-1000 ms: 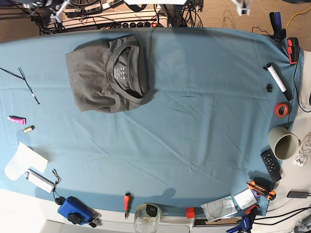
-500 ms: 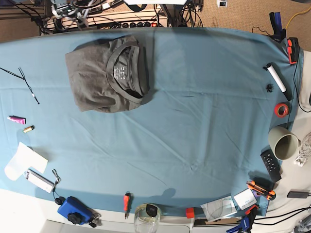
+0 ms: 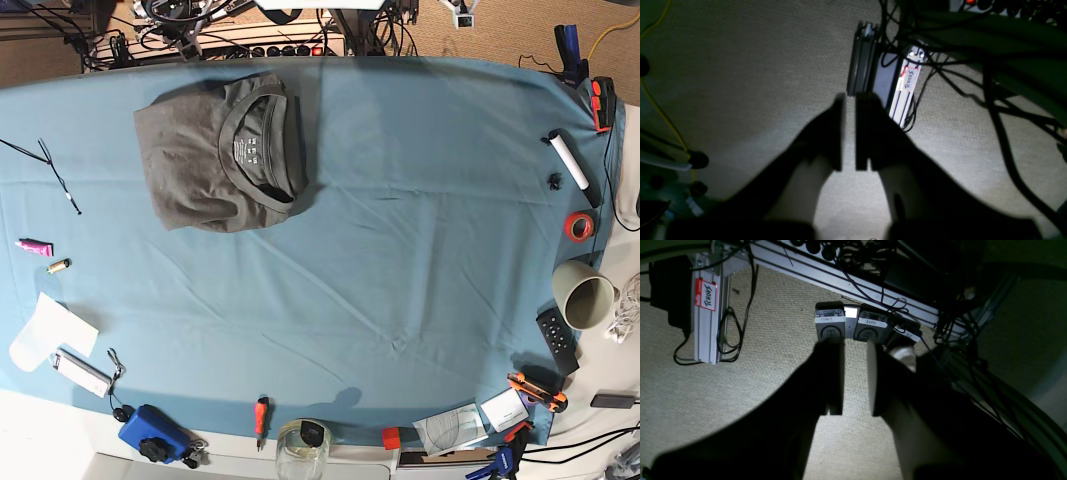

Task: Fold the T-shirt properly

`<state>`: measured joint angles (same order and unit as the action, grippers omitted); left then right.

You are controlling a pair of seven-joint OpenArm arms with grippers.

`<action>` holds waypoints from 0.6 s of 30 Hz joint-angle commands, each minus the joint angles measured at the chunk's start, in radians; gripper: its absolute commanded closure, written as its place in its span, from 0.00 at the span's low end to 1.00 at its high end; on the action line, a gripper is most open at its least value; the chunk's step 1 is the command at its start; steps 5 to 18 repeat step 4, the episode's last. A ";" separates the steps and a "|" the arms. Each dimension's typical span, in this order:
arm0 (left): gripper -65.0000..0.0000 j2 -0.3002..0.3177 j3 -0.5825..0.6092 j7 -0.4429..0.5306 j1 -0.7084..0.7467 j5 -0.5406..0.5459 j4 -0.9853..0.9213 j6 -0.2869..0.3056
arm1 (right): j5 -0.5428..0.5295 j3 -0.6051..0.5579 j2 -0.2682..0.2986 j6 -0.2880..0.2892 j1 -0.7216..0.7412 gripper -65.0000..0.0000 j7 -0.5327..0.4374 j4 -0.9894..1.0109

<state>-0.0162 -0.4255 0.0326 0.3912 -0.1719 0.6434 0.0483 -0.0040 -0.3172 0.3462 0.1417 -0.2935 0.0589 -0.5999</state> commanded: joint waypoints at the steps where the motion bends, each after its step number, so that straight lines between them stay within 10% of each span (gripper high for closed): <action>1: 0.92 0.002 0.000 0.013 0.004 0.001 0.005 -0.001 | -0.003 0.001 0.014 -0.005 0.000 0.81 -0.006 -0.002; 18: 0.92 0.002 0.000 0.013 -0.007 0.020 0.005 0.001 | -0.003 0.001 0.014 -0.005 0.003 0.81 -0.004 -0.002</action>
